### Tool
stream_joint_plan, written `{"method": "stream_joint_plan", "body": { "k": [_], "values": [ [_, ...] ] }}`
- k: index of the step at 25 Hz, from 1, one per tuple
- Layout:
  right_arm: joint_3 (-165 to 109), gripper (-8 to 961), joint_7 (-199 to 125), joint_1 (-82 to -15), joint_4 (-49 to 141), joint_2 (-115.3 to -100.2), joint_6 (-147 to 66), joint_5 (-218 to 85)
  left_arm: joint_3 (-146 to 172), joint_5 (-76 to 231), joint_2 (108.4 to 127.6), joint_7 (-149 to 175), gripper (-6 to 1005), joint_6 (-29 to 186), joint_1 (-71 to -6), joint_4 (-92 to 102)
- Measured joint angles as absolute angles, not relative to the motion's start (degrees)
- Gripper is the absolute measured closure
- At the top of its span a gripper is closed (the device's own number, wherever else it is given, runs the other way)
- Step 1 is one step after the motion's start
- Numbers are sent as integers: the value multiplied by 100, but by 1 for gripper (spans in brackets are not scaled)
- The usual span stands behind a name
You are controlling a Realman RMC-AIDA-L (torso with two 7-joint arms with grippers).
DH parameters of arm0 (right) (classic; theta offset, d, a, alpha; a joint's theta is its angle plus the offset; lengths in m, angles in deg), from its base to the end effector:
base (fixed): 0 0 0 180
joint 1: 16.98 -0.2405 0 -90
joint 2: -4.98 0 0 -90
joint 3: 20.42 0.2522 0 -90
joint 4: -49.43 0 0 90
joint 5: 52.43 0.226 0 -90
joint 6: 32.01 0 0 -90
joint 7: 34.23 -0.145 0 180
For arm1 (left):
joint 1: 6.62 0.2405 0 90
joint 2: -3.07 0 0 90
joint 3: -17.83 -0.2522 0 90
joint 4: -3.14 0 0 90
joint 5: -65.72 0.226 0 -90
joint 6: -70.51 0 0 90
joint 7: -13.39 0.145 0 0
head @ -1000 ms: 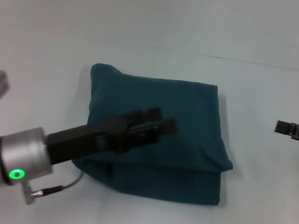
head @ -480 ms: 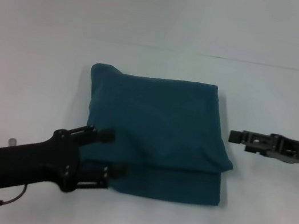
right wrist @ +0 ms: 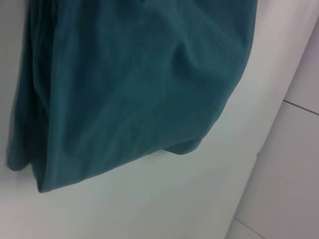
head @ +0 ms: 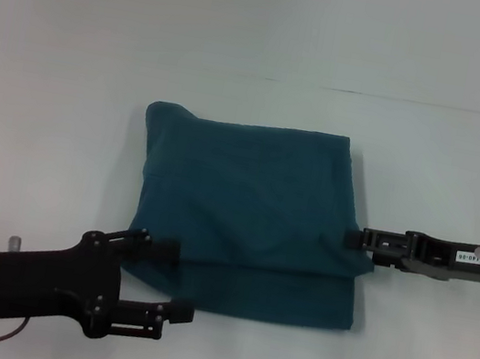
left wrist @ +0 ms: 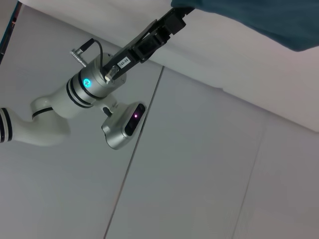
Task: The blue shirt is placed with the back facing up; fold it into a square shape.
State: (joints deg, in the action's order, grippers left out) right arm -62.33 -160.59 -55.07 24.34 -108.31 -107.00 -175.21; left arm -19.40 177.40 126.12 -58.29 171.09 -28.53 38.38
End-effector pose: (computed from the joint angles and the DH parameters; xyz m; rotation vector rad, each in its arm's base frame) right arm 0.2918 0.3766 -0.0091 -2.3105 1.7725 0.4921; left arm -0.2792 0.2730 -0.0215 -2.7344 -0.6526 -0.9998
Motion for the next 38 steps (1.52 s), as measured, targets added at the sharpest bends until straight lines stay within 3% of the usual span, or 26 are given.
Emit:
{"method": "stream_joint_plan", "body": {
  "k": [14,25,33,38],
  "values": [
    [-6475,93,-16163,-5582,2597,-10896,-10454,-17521,-1917,17778,12618,-5804,108,17080,-2810,3839],
    [-6475,519,-16203,-5556,2522,-10918,-10532,-17451,-1914,17778,12621,-5799,108,17073,-2797,3838],
    [-6467,920,-16115,-5575,2419,-10916,-10704,-17355,-1864,17778,12621,-5797,108,17061,-2788,3828],
    [-6460,920,-15914,-5578,2286,-10929,-11101,-17095,-1817,17769,12621,-5797,108,17046,-2789,3821]
  ]
}}
